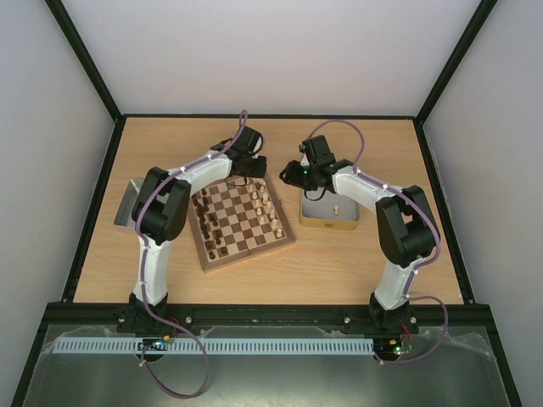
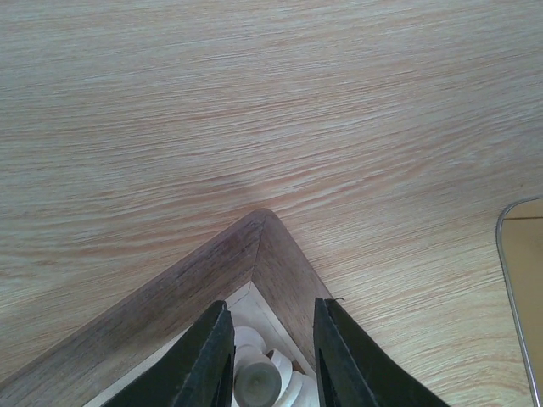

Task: Set up the chess pieces on the board
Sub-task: Pick up the chess piece from the chessboard.

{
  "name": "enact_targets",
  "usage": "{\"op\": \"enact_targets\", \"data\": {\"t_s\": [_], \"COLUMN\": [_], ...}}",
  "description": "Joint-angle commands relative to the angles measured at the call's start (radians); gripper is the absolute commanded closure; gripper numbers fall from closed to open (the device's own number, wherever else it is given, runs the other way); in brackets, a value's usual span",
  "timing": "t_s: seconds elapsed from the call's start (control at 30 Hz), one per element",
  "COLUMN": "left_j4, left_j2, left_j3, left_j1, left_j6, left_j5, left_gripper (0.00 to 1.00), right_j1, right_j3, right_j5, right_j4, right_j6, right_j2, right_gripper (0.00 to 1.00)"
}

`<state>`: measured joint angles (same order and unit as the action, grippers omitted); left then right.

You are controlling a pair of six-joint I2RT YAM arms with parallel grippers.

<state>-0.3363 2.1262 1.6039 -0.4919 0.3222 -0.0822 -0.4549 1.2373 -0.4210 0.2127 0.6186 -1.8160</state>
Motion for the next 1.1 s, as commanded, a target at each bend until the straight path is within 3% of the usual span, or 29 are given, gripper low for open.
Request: {"op": "enact_targets", "data": {"t_s": [0.0,0.33,0.67,0.87,1.07], "left_j4": [-0.022,-0.047,-0.026,-0.008,0.002], "left_j2": [0.005,0.019,0.013,-0.016,-0.046], "left_j3": [0.001,0.003,0.003,0.006,0.008], "left_j1": [0.007,0.008,0.007,0.01,0.034], "left_j6": [-0.002,0.005,0.0,0.026,0.132], "left_j5": [-0.003,0.013,0.025,0.033,-0.013], "left_gripper": [0.72,0.72,0.9,0.92,0.93], "right_j1": [-0.01,-0.013,-0.014,-0.016,-0.016], "right_j3": [0.033,0.032,0.02,-0.034,-0.077], "right_j5": [-0.007,-0.014,-0.016,-0.045,-0.109], "right_j4": [-0.007,-0.016,-0.034,-0.143,-0.253], "right_j6": [0.032,0.04,0.051,0.11,0.179], "right_j2": [-0.01,-0.008,0.002,0.031,0.03], "right_gripper": [0.55,0.55,0.55,0.54,0.46]}}
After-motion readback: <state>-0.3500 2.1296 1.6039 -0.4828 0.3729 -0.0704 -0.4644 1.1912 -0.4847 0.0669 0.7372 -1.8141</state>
